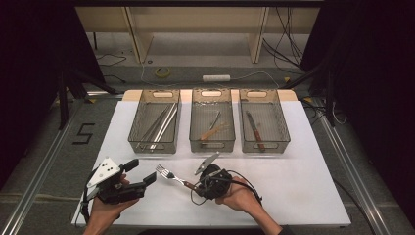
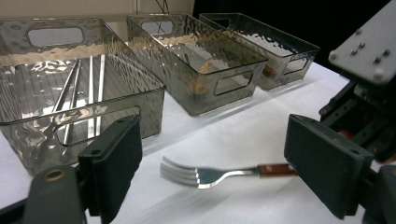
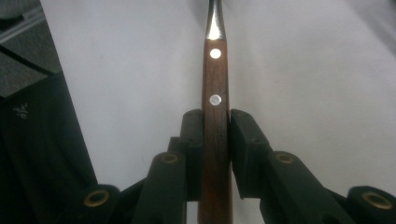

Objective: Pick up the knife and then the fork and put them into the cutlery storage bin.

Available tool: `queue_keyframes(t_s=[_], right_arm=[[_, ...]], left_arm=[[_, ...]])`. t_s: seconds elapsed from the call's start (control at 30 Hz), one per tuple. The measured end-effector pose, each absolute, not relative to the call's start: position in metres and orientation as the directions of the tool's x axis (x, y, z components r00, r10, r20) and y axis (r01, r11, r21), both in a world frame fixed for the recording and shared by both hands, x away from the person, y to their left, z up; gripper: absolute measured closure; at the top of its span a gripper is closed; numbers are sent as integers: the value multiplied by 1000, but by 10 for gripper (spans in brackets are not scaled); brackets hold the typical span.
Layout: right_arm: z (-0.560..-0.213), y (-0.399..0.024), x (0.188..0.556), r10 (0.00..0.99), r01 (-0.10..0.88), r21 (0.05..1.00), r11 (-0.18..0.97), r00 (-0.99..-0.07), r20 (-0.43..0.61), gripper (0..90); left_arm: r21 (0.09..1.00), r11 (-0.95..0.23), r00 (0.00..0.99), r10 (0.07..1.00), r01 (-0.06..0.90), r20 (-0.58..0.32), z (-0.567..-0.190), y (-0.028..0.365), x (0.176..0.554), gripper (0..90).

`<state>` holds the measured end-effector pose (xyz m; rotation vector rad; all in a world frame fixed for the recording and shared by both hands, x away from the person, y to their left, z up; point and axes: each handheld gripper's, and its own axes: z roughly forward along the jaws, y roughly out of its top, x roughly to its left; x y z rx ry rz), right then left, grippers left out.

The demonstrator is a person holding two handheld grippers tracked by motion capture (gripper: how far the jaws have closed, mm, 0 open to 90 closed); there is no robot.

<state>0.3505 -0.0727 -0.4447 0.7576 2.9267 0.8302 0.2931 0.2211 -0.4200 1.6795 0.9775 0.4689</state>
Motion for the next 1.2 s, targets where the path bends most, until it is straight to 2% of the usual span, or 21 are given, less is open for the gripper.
queue_keyframes(t_s=[0.57, 1.2], right_arm=[[-404, -132, 378, 541, 526, 631, 570, -818, 193, 766], [-382, -189, 403, 636, 584, 708, 397, -731, 246, 766]], left_arm=[[926, -74, 582, 796, 370, -169, -420, 221, 294, 188], [925, -77, 582, 796, 371, -167, -421, 220, 294, 188]])
